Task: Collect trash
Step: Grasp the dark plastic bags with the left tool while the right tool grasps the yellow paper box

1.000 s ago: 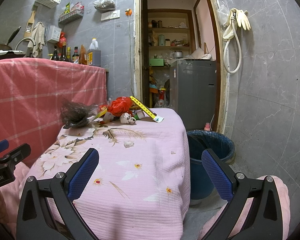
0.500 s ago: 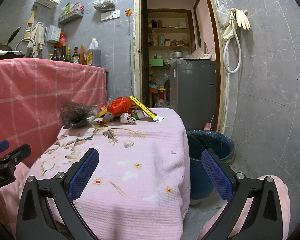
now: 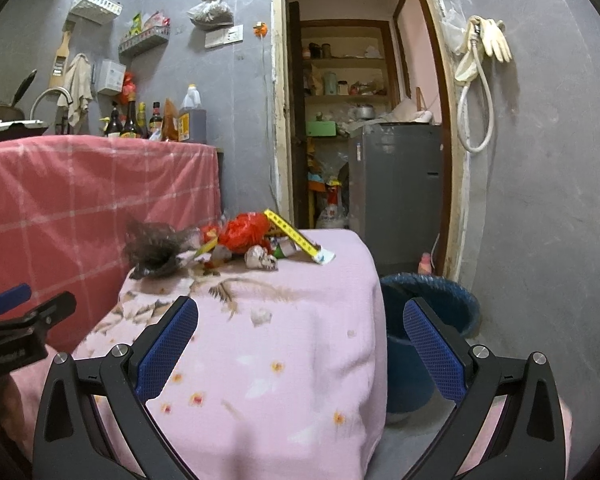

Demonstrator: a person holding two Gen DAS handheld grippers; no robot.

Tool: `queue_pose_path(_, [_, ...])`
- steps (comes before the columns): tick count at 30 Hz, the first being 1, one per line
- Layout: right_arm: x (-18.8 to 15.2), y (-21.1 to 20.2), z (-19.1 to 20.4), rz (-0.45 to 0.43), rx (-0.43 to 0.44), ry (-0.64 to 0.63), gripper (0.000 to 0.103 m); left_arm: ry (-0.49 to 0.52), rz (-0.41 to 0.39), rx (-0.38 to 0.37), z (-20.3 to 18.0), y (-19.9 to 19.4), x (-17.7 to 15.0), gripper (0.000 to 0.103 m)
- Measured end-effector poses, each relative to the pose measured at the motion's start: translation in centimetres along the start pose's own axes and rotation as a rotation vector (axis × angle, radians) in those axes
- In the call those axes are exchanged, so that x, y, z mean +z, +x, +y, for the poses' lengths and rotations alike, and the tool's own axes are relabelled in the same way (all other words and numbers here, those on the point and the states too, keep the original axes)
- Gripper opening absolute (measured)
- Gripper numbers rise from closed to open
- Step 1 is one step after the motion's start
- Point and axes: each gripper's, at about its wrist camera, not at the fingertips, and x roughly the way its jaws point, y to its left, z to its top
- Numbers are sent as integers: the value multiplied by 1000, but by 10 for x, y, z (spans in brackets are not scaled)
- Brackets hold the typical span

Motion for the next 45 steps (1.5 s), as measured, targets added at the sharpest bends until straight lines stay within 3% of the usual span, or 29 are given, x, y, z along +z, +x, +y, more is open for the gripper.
queue_pose_path(9, [30,57,-15,9,36,-19,103,-17,55,36,15,66,38,101])
queue_pose_path(22, [54,168,-30,149,93,-8,99,-57,206,27,35,164,63,100])
queue_pose_path(28, [56,223,-26,287,116,-39,83,-52,284,31,37,199,67,87])
queue_pose_path(34, [53,259,-22,367,120,-73,79,-65,354,25,42,223,68,67])
queue_pose_path(40, [53,286,-21,409,103,-113,71,-91,390,-7,45,235,69,50])
queue_pose_path(45, [50,305,-16,435,117,-166,63,-114,411,-30,46,240,70,27])
